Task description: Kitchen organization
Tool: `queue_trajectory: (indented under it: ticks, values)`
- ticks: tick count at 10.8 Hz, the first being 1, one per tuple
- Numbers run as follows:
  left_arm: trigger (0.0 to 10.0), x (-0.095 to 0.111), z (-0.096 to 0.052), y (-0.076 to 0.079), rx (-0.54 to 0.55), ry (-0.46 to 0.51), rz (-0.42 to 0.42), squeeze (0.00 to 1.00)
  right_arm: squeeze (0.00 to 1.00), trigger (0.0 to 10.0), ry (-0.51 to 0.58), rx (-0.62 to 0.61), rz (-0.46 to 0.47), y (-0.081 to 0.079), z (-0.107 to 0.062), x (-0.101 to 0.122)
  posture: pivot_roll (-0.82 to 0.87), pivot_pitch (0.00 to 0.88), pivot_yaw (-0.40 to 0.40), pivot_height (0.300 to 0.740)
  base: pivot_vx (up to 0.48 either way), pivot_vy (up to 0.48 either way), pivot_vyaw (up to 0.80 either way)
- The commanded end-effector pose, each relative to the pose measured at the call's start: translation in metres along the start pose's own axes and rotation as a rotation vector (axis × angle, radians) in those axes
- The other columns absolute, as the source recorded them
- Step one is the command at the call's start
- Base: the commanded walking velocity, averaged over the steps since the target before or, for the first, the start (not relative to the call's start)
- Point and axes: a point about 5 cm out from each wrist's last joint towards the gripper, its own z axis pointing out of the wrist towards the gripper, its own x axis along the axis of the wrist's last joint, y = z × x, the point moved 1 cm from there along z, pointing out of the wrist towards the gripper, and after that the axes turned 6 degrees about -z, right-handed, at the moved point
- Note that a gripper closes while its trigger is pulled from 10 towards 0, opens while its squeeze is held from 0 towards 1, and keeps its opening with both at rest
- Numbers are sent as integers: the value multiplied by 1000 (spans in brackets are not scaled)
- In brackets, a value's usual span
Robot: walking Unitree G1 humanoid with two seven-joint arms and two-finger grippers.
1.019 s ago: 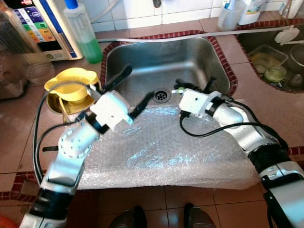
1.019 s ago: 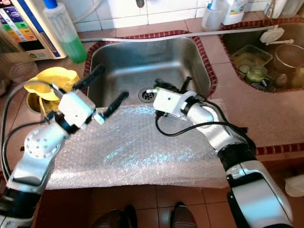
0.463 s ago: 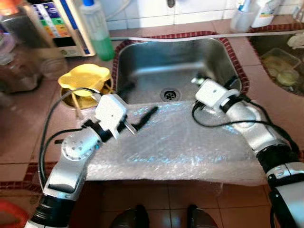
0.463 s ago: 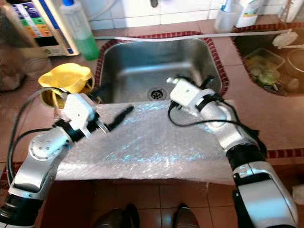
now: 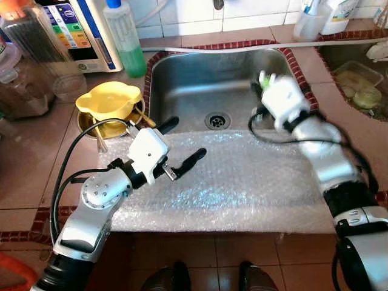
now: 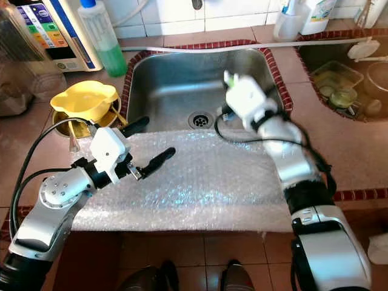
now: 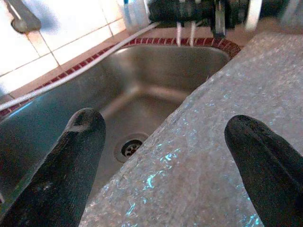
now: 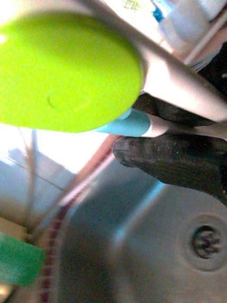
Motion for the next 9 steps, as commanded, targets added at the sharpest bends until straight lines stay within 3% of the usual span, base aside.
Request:
queue_trajectory:
  ticks: [1, 3, 6, 7, 8, 9]
  values:
    - [10000, 1, -3, 3, -22, -14, 21, 1000, 0, 10000, 22, 27, 109, -6, -2, 6, -161, 238, 129, 740, 0, 0, 0]
    - [10000, 1, -3, 4, -21, -15, 26, 1000, 0, 10000, -2, 82, 110, -11, -11, 2, -162, 240, 126, 740, 0, 0, 0]
    - [10000, -1, -4, 7, -44, -30, 6, 1000, 0, 10000, -180, -50, 62, 11, -24, -33, -167, 240, 132, 740, 0, 0, 0]
    - [10000, -3, -6, 8, -45, -42, -9, 1000, 216, 10000, -225, -89, 77, 17, -28, -42, -162, 239, 136, 740, 0, 0, 0]
    - [10000, -6, -9, 8, -34, -50, -43, 1000, 1000, 10000, -246, -125, 101, 22, -29, -46, -151, 237, 141, 740, 0, 0, 0]
    - [10000, -6, -10, 6, -5, -49, -99, 1000, 1000, 10000, -242, -147, 125, 25, -27, -46, -148, 235, 142, 740, 0, 0, 0]
